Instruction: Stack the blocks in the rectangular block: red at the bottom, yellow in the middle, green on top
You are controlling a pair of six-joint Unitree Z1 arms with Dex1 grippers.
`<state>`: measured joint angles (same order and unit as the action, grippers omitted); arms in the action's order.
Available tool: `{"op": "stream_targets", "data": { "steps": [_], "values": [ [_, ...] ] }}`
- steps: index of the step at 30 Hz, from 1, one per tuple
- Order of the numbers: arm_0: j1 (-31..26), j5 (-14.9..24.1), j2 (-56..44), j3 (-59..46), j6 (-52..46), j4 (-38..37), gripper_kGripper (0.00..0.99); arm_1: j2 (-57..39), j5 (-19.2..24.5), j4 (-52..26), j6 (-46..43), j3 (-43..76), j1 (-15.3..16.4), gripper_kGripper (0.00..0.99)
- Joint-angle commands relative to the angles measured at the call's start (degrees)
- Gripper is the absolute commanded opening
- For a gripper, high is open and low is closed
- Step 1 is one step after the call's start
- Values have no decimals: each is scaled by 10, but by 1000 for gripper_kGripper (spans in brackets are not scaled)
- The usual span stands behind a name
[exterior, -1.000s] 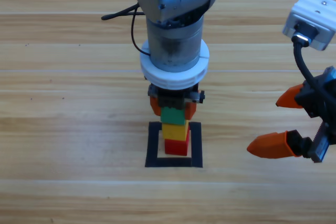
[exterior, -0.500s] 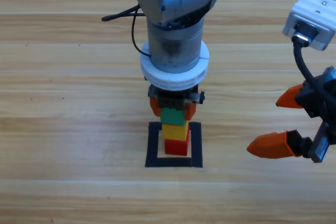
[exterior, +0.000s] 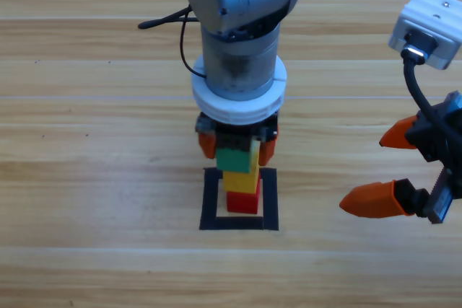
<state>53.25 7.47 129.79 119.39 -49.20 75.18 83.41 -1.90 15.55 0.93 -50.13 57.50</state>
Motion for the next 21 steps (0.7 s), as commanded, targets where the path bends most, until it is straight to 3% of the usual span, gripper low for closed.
{"op": "stream_targets", "data": {
  "steps": [1,8,14,17,21],
  "values": [
    [18,9,-12,-18,-7,-4,678,-11,-8,10,-2,13,-6,990],
    [30,14,-32,-14,-17,-4,857,-11,-8,11,-2,13,-6,990],
    [44,34,-63,66,-25,34,868,-11,-7,11,-2,13,-5,990],
    [69,83,-123,81,-50,41,930,-11,-6,11,-6,13,-6,990],
    [123,181,-218,9,-107,36,983,-9,-3,11,-7,13,-6,990]
  ]
}}
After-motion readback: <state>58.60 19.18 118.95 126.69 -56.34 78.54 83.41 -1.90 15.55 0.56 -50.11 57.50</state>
